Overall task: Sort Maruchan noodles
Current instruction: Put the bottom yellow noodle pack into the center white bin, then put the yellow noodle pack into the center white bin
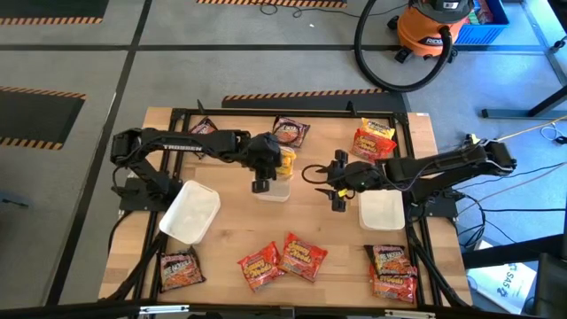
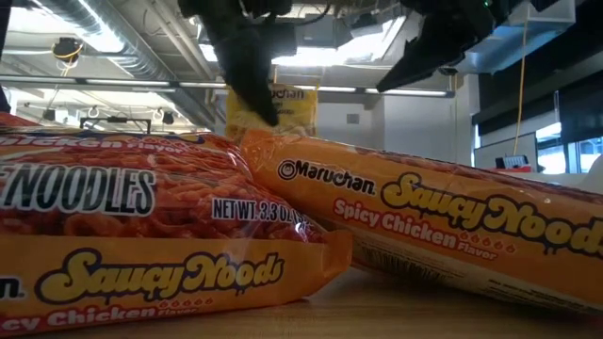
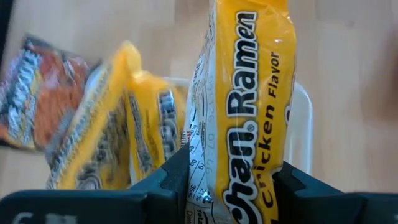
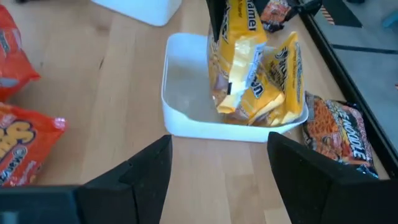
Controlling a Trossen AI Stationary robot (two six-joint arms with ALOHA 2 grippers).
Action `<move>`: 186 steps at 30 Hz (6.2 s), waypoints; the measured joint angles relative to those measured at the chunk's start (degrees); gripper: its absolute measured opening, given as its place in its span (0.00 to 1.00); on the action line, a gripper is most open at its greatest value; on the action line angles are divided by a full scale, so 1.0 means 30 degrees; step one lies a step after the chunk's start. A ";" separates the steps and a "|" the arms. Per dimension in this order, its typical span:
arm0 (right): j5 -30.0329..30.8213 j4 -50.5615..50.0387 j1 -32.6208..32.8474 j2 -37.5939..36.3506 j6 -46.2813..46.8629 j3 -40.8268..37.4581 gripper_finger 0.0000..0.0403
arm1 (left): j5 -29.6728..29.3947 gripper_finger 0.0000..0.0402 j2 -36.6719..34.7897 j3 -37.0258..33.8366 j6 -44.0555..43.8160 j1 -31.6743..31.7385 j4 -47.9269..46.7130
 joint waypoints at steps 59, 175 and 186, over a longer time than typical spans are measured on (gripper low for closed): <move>-0.0203 0.0397 0.0000 0.0015 0.0027 -0.0248 0.60 | -0.0683 0.46 0.3591 -0.0029 0.0300 0.0531 0.0854; -0.6099 -1.0941 -2.0318 1.2074 0.0711 0.7744 0.00 | -0.1550 0.48 -0.8670 -1.2976 0.3416 0.0371 1.7347; -0.4235 -1.3166 -1.9489 1.2422 -0.0119 0.9898 0.00 | -0.1550 0.48 -0.8670 -1.2976 0.3343 0.0371 1.7270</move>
